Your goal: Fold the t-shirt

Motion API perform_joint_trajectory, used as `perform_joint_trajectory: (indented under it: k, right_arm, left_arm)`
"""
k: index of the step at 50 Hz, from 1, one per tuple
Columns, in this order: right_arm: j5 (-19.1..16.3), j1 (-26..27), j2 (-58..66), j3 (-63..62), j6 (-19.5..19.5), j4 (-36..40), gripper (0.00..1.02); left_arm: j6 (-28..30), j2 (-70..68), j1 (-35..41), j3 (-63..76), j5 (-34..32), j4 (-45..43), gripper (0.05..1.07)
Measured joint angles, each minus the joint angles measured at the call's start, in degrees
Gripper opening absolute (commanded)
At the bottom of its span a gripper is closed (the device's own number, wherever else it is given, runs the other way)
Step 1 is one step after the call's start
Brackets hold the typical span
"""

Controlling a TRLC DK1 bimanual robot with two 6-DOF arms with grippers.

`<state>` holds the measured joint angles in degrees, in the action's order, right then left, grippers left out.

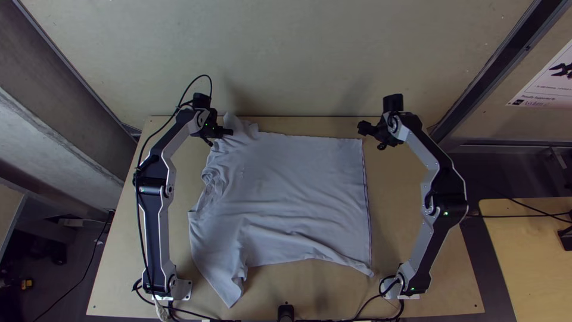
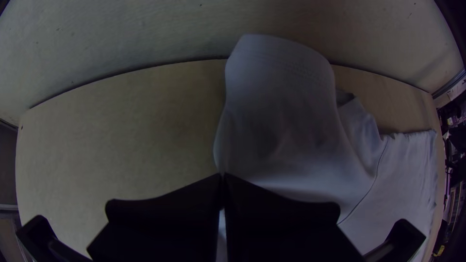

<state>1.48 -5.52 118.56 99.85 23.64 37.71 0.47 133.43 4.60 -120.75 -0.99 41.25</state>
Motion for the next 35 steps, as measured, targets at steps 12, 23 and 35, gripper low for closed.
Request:
perform_joint_trajectory:
  k: [12,23,35]
  right_arm:
    - [0.0,-1.6,6.1,6.1,0.5,1.6,0.86]
    - [0.0,-2.0,11.4,12.8,1.9,5.4,0.86]
    - [0.1,-2.6,16.6,18.0,1.9,10.1,0.82]
  left_arm:
    - [0.0,-0.7,-0.1,0.7,0.0,0.1,0.08]
    - [0.0,-1.0,-0.1,0.7,0.0,0.3,0.08]
    - [0.0,-1.1,-0.1,1.0,0.0,0.3,0.08]
